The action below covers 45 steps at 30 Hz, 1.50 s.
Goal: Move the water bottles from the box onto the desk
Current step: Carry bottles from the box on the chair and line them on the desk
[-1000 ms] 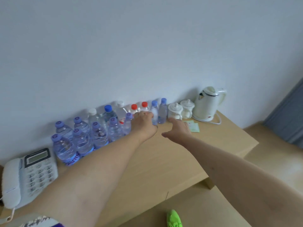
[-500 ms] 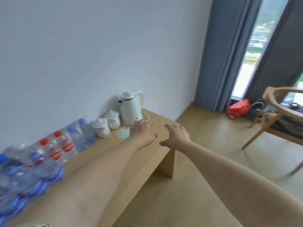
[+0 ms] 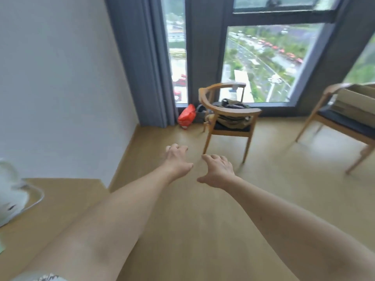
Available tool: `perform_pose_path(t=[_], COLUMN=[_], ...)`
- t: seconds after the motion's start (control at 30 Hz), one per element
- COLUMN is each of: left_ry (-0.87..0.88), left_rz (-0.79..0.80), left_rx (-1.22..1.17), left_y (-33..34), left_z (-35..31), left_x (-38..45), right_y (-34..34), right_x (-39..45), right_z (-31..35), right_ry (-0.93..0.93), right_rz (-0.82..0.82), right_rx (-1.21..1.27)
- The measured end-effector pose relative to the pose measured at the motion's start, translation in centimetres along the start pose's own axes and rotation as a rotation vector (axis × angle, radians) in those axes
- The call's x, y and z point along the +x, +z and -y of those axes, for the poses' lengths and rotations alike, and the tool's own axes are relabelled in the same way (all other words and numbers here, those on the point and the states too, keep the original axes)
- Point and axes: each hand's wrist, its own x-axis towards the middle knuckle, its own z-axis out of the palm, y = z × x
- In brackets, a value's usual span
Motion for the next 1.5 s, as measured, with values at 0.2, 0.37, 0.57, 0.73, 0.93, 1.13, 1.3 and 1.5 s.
perform_pose_path(t=[0.2, 0.37, 0.57, 0.73, 0.93, 1.13, 1.3, 1.5], left_ry=[0.231, 0.407, 0.596, 0.659, 0.725, 0.798, 0.814, 0.841], left_rz=[0.113, 0.166, 0.254, 0.289, 0.330, 0.370, 0.381, 0.289], left_rx=[-0.004, 0.006, -0.006, -0.006, 0.004, 0.037, 0.019, 0.029], left_y=[4.8, 8.8, 11.4, 12.7, 15.3, 20.6, 23.9, 24.1], left_z=[-11.5, -21.0, -31.6, -39.3, -47.6, -57.0, -66.5, -78.1], left_x=[7.8, 15.6, 27.3, 35.9, 43.0, 49.3, 55.3, 62.6], right_y=[-3.1, -6.0, -11.3, -16.1, -18.8, -20.4, -24.2, -32.0], right_x=[2.5, 6.5, 13.5, 18.4, 23.0, 28.4, 33.5, 39.6], right_z=[-11.8, -20.7, -29.6, -36.0, -43.5, -53.8, -64.0, -74.3], right_ry=[0.288, 0.470, 0.652, 0.786, 0.875, 0.918, 0.907, 0.875], right_rz=[-0.042, -0.097, -0.160, -0.200, -0.204, -0.225, -0.251, -0.303], right_rx=[0.098, 0.105, 0.137, 0.166, 0.210, 0.266, 0.284, 0.287])
